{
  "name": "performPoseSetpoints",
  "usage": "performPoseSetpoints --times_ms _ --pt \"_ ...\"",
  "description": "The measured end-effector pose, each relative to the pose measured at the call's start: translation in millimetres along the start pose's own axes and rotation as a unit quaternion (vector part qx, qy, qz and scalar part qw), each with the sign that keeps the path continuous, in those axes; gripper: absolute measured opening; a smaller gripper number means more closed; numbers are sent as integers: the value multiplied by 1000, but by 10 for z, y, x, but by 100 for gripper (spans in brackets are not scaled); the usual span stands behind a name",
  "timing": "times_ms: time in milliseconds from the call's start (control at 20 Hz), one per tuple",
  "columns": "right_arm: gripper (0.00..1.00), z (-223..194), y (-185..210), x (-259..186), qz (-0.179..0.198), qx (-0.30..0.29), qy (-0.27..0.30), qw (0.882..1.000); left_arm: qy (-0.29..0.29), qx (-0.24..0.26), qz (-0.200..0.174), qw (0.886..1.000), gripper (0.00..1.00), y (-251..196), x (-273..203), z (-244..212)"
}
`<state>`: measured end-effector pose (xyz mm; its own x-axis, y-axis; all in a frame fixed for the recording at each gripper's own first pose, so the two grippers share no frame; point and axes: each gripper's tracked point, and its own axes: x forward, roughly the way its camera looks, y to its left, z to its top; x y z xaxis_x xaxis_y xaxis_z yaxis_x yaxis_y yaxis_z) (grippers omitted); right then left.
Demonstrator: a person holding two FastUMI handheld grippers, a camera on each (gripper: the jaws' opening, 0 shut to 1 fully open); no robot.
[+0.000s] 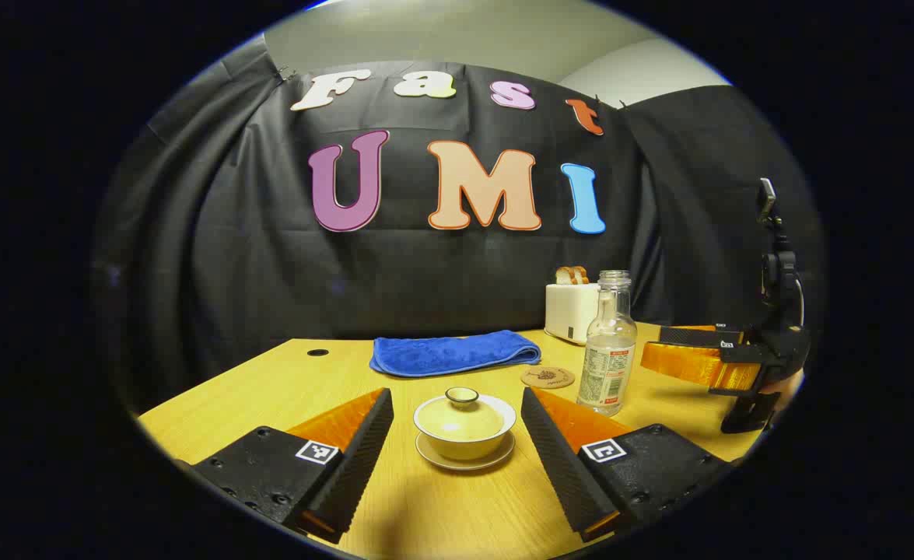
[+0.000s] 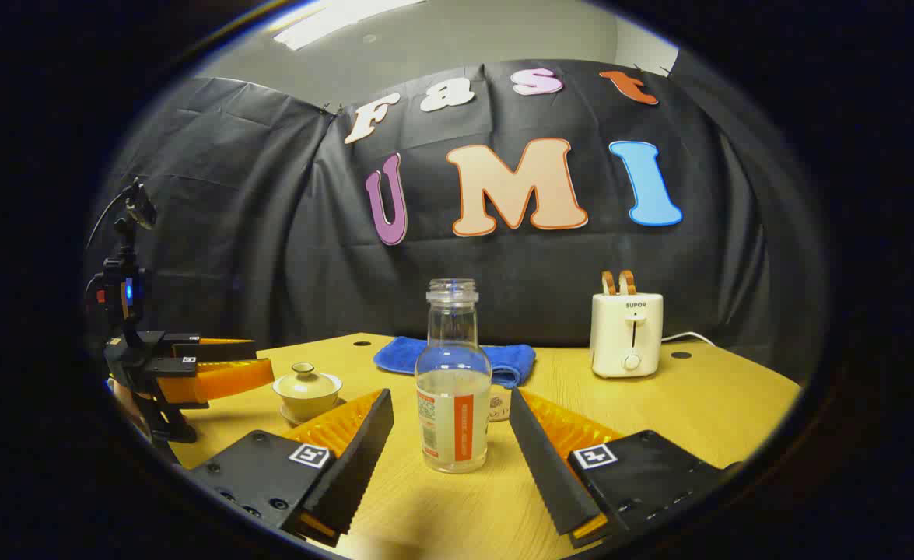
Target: Open the teacup lid with one hand, grasp the water bottle and pour water into the teacup with the other hand; after pouring, place the water bottle on the coaster and then close the teacup lid.
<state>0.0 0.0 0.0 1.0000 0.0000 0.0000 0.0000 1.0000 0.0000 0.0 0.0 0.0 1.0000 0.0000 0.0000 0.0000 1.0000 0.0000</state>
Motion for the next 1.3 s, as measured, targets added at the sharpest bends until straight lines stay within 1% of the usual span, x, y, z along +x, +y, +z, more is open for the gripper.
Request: performPoseSetpoints --times_ms 50,100,150,200,250,300,350,400,450,500,550,600,650,800,850,900,950,1100,1150,1200,1300 --pt "92 1 9 -3 1 0 -1 1000 2 0 0 1000 97 -10 15 -14" --pt "100 9 3 -1 1 0 0 1000 3 1 -1 1000 100 -16 24 -22" --pt "96 7 9 -7 1 1 0 1000 2 2 -2 1000 97 -18 9 -14" --pt "92 3 0 4 -1 0 1 1000 2 3 1 1000 97 -11 4 -10" --pt "92 -7 -22 10 -6 1 2 1000 2 2 4 1000 97 9 2 -19" --pt "96 2 -49 7 -12 1 2 1000 1 -2 7 1000 97 30 2 -8" --pt "96 -2 -57 13 -13 1 1 1000 1 -4 13 1000 100 49 7 -8" --pt "96 -1 -57 15 -11 1 1 1000 2 -3 14 1000 97 52 3 -19" --pt "96 -5 -34 11 -6 1 1 1000 1 -3 14 1000 100 41 -4 -22" --pt "92 -7 -31 15 -6 0 2 1000 1 -4 11 1000 96 21 -1 -12" --pt "92 -4 -36 13 -5 1 2 1000 2 -3 7 1000 97 15 8 -26" --pt "100 -2 -39 14 -5 1 2 1000 0 -3 6 1000 97 12 13 -8" --pt "96 -4 -53 17 -8 0 2 1000 0 -3 9 1000 97 34 13 -11" --pt "96 15 -202 37 -46 -1 -2 999 0 -4 31 1000 97 117 28 -12" --pt "96 12 -206 45 -49 -1 -2 999 3 -4 33 999 100 122 33 -27" --pt "93 13 -187 45 -46 -1 -3 999 3 -3 28 1000 99 84 40 -25" --pt "92 11 -181 54 -45 -1 -2 999 1 -3 24 1000 97 66 44 -19" --pt "92 4 -186 49 -45 -1 -2 999 1 -4 25 1000 97 76 77 -20" --pt "95 10 -186 52 -44 -2 -3 999 2 -3 22 1000 100 64 80 -24" --pt "92 12 -184 55 -44 -1 -2 999 1 -3 19 1000 97 50 84 -24" --pt "99 16 -181 52 -43 -1 -2 999 2 -3 18 1000 97 60 125 -15"
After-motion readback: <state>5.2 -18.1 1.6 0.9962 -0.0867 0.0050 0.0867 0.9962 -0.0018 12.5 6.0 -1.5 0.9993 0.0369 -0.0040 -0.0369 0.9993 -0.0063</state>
